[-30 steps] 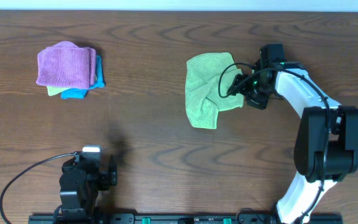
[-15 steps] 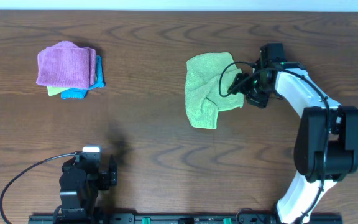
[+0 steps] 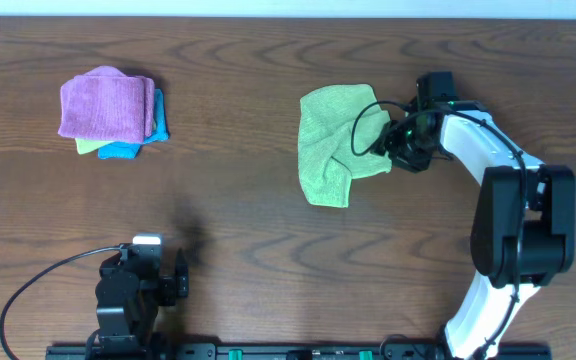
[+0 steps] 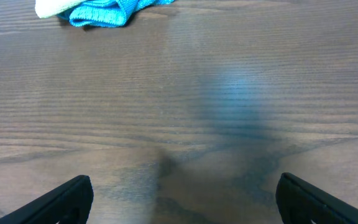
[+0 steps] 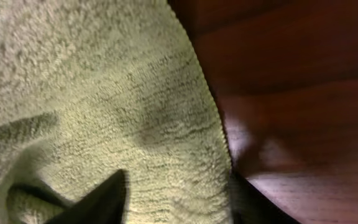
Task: Fold the cloth
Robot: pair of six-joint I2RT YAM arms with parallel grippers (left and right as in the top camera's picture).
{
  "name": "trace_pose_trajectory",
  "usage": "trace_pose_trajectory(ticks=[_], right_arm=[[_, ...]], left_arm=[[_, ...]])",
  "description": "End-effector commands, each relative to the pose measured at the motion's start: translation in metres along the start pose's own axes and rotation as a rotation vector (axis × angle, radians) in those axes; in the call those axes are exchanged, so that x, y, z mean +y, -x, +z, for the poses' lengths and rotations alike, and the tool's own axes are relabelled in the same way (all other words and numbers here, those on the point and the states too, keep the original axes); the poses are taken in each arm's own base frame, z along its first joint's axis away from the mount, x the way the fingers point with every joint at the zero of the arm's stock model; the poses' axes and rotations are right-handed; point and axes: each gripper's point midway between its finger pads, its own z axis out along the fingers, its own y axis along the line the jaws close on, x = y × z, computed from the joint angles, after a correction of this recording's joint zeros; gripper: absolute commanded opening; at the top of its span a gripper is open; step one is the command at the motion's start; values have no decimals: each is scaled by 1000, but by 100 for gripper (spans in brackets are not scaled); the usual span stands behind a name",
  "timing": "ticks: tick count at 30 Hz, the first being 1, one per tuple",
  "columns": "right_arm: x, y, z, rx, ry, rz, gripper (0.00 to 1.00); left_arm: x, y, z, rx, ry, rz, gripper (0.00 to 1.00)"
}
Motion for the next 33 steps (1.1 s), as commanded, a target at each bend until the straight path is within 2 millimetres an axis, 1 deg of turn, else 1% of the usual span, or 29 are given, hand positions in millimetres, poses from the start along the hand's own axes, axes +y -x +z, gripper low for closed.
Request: trace_pose_trajectory(ticks=[1,3,4,5,8,10,12,17,21,26,33], right_arm=[[-7,-2,7,12,-18,21,33],[-10,-1,7,7,-30,21,16],[-12,0,7,4,-40,22,4],[-14,0,7,4,-48,24,1],[-21,-1,2,8,-68,39,1],[-30,-3,-5,9,-105,54,1],[-40,-4,-15,1,-151,67,1],[-54,-9,-47,-20,-224,86,1],[-67,-20,-66,-6,-301,99,1],[-95,-39,-83,37,-467,108,1],[-133,-51,-109,31,-702,187,1]], left_arm=[[-1,-8,2,24,0,16,95],[-1,-8,2,24,0,16,95],[-1,-8,2,24,0,16,95],[-1,-8,2,24,0,16,95],[-1,-8,2,24,0,16,95],[-1,-8,2,24,0,16,95],[-1,-8,2,24,0,16,95],[-1,-8,2,24,0,16,95],[-1,-8,2,24,0,16,95],[-1,-8,2,24,0,16,95],[-1,-8,2,24,0,16,95]])
